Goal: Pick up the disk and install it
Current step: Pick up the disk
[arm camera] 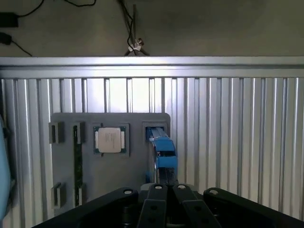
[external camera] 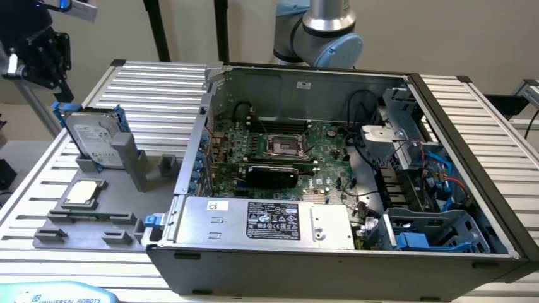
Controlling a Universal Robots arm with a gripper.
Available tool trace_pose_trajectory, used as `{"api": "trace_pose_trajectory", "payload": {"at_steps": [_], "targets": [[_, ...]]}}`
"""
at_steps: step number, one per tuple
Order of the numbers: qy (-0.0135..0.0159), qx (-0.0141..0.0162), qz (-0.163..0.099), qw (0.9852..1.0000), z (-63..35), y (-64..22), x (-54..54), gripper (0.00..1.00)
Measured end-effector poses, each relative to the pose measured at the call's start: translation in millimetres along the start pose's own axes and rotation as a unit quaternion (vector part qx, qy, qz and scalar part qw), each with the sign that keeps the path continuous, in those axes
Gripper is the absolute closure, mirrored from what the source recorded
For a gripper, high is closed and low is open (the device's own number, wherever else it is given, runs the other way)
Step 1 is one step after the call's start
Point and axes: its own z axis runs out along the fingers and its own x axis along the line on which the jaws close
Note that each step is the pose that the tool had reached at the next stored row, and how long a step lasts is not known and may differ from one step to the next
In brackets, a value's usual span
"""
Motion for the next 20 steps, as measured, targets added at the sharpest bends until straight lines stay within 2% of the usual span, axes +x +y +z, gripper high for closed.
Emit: {"api": "trace_pose_trajectory", "payload": {"at_steps": [11, 12, 13, 15, 18, 20], "targets": [[0.0003, -0.0001, -0.004, 1.0000, 0.6, 0.0, -1.6, 0.88], [0.0003, -0.0001, -0.004, 1.0000, 0.6, 0.0, -1.6, 0.76], [0.0003, 0.0000, -0.005, 1.0000, 0.6, 0.0, -1.6, 0.76], [0.0004, 0.0000, -0.004, 1.0000, 0.9, 0.0, -1.6, 0.64], [0.0005, 0.0000, -0.005, 1.0000, 2.1, -0.1, -1.6, 0.58], [0.0006, 0.0000, -0.004, 1.0000, 3.7, 0.0, -1.5, 0.47]]}}
